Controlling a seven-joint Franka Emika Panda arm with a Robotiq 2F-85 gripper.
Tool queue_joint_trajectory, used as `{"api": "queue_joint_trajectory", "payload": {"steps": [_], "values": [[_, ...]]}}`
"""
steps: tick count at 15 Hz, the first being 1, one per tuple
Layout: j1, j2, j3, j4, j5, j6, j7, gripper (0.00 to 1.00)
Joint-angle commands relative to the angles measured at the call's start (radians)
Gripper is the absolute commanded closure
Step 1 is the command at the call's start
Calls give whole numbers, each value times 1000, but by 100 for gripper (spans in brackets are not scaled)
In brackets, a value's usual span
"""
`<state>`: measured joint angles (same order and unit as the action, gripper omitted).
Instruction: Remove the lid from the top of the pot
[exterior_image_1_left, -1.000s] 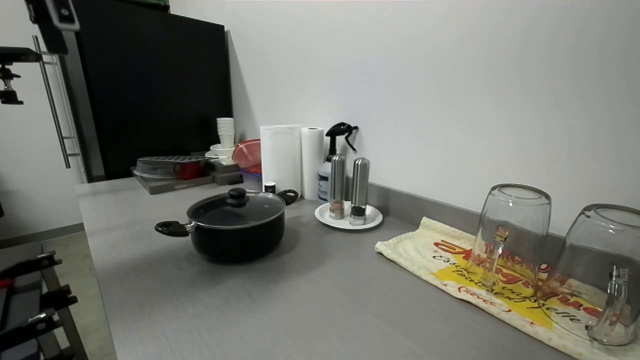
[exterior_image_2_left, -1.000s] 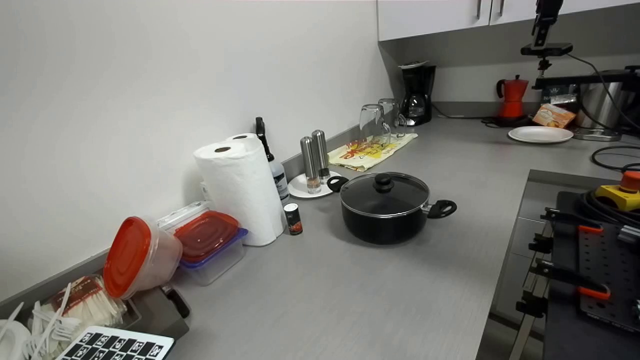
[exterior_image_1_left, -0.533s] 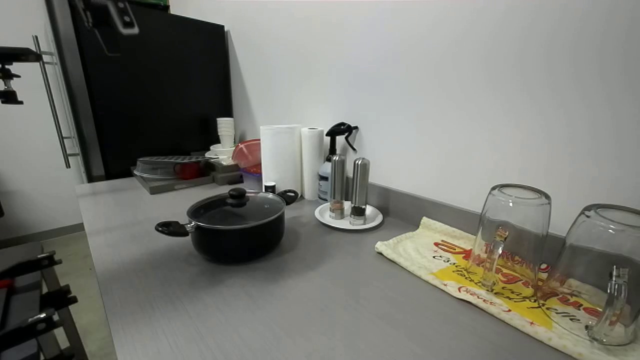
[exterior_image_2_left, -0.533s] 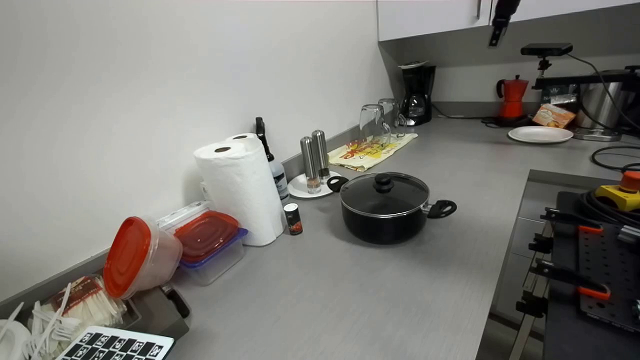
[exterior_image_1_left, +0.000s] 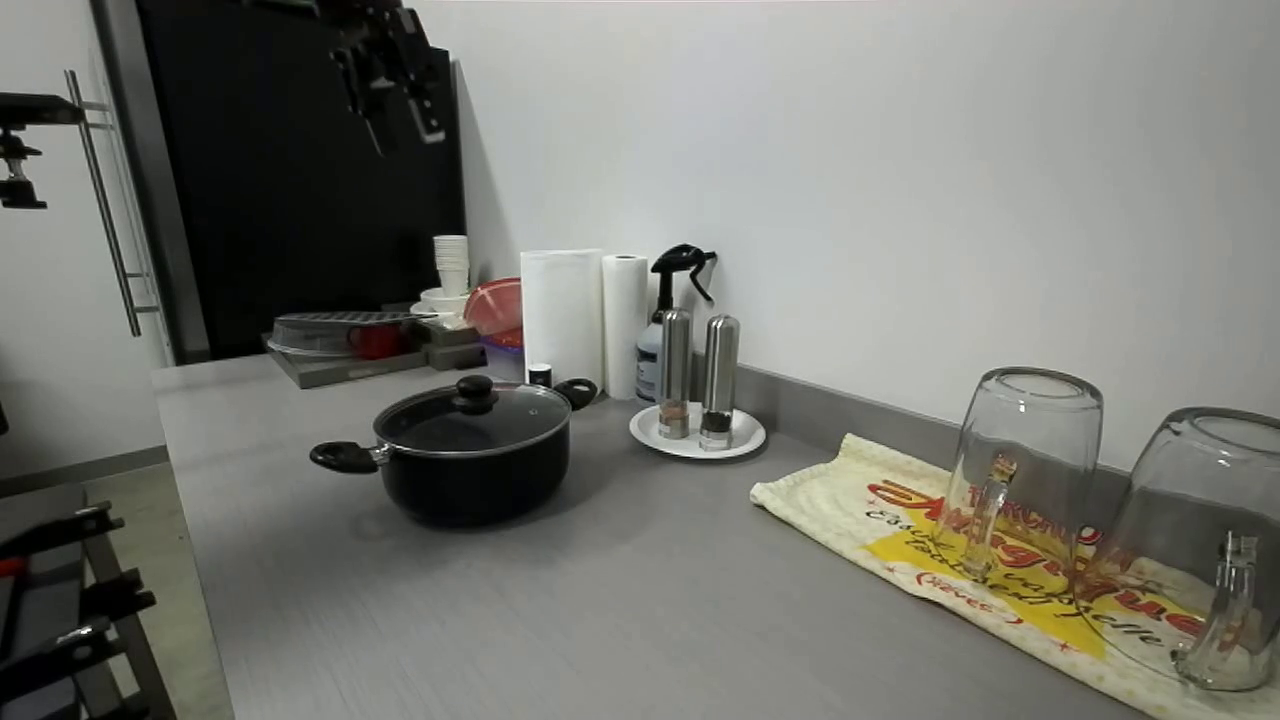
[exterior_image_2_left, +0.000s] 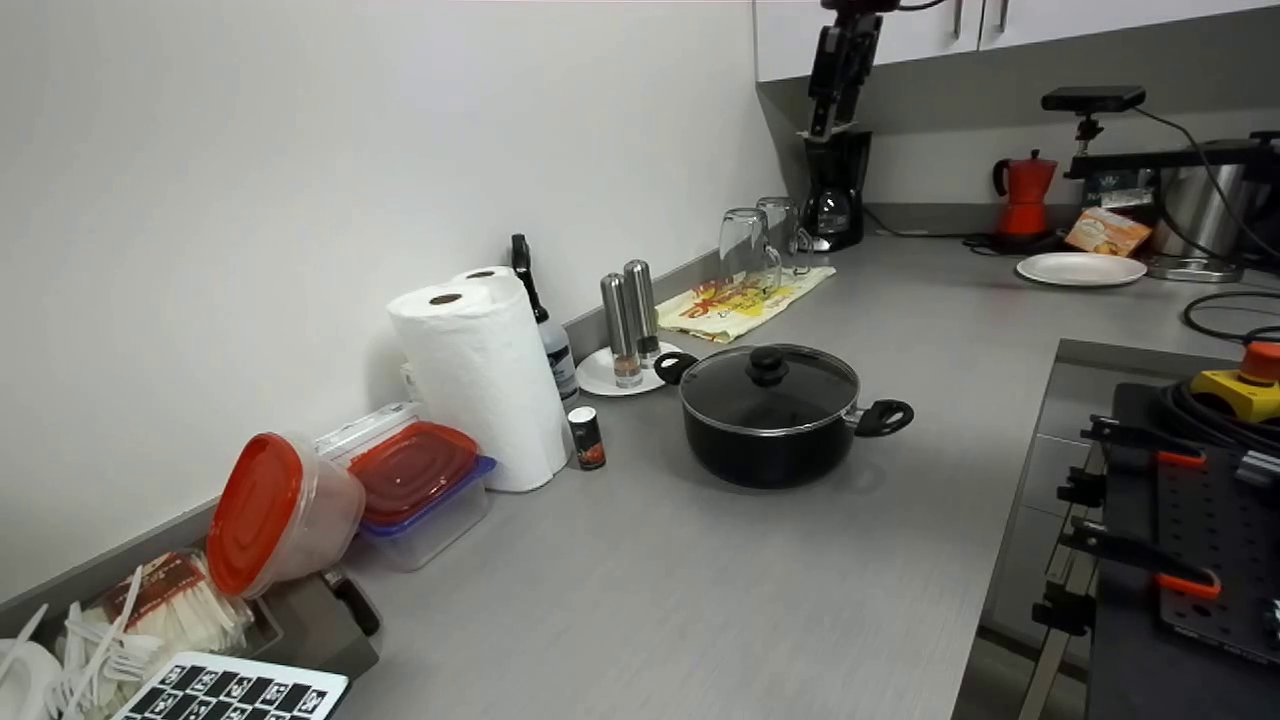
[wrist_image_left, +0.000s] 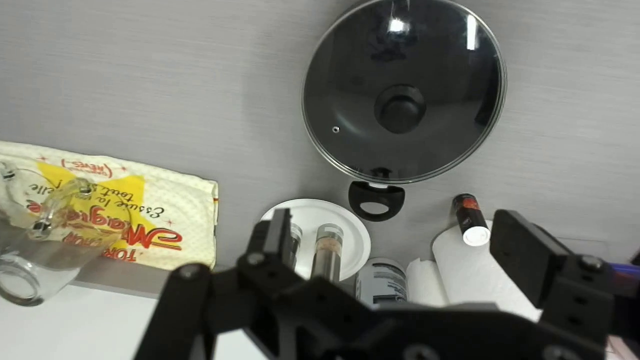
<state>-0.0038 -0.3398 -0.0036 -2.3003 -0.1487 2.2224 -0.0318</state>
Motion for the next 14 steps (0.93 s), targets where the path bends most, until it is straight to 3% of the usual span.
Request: {"api": "queue_joint_trajectory", "payload": {"steps": [1, 7, 14], "values": [[2, 258, 28, 205, 4, -15, 52, 0], [18, 517, 27, 344, -31, -35, 110, 0], [34, 639, 15, 332, -29, -60, 119, 0]]}}
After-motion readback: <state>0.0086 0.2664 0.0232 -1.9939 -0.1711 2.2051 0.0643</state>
